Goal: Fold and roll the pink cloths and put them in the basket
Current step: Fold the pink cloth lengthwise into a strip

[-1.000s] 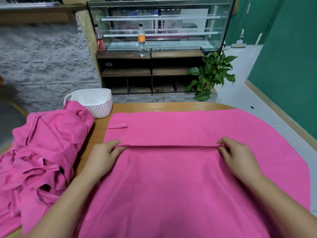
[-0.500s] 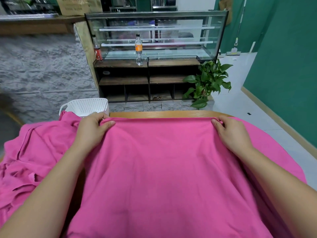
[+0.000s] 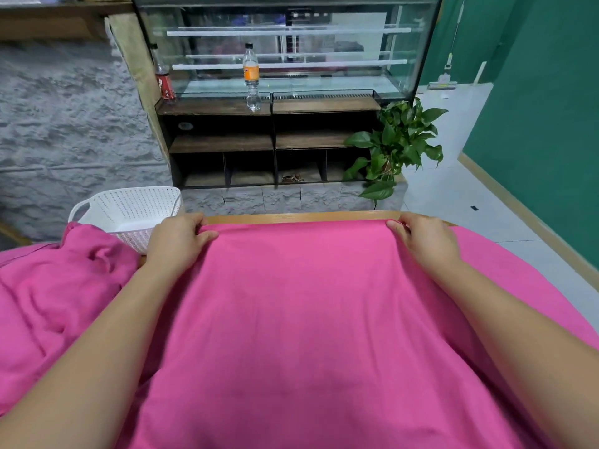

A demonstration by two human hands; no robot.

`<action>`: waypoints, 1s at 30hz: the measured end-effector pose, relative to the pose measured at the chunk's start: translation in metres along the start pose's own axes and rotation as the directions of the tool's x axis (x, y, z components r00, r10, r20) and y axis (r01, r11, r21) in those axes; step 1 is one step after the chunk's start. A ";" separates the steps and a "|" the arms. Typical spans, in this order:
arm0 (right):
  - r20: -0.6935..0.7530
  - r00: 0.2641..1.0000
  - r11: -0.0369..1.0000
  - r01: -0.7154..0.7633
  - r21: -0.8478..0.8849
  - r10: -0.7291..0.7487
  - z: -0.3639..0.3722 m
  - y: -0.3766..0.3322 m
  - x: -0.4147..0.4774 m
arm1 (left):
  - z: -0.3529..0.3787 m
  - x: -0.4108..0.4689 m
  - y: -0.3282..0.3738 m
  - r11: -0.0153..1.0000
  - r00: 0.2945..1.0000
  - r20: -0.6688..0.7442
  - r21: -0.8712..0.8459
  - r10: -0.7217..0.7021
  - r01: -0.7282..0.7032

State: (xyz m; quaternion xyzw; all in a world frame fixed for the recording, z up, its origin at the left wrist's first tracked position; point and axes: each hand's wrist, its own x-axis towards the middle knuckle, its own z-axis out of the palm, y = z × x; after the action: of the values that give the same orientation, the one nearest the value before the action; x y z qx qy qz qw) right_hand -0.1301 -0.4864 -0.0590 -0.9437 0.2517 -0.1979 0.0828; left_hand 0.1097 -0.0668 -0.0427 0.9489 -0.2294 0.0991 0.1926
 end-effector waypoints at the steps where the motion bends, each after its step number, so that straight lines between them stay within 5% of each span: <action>1: 0.000 1.000 1.000 0.001 -0.002 -0.001 0.009 0.004 -0.001 | 0.006 0.000 -0.003 1.000 1.000 0.006 0.000 0.007 -0.007; 7: -0.041 0.998 0.998 -0.054 -0.012 0.054 0.047 0.018 -0.022 | 0.033 -0.011 -0.027 0.999 1.000 -0.004 0.043 0.016 -0.016; 17: -0.112 0.992 0.998 -0.063 -0.013 0.061 0.054 0.021 -0.024 | 0.053 -0.033 -0.049 0.985 0.983 -0.120 -0.124 -0.136 0.121; 30: -0.115 0.991 0.998 -0.062 0.009 0.063 0.050 0.018 -0.026 | 0.068 -0.001 -0.033 0.990 0.982 -0.156 -0.109 -0.111 0.094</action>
State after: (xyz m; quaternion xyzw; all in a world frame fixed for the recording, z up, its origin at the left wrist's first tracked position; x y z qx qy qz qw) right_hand -0.1380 -0.4865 -0.1174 -0.9222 0.2850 -0.2500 0.0768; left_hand 0.1309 -0.0674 -0.1152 0.9374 -0.1686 0.1538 0.2630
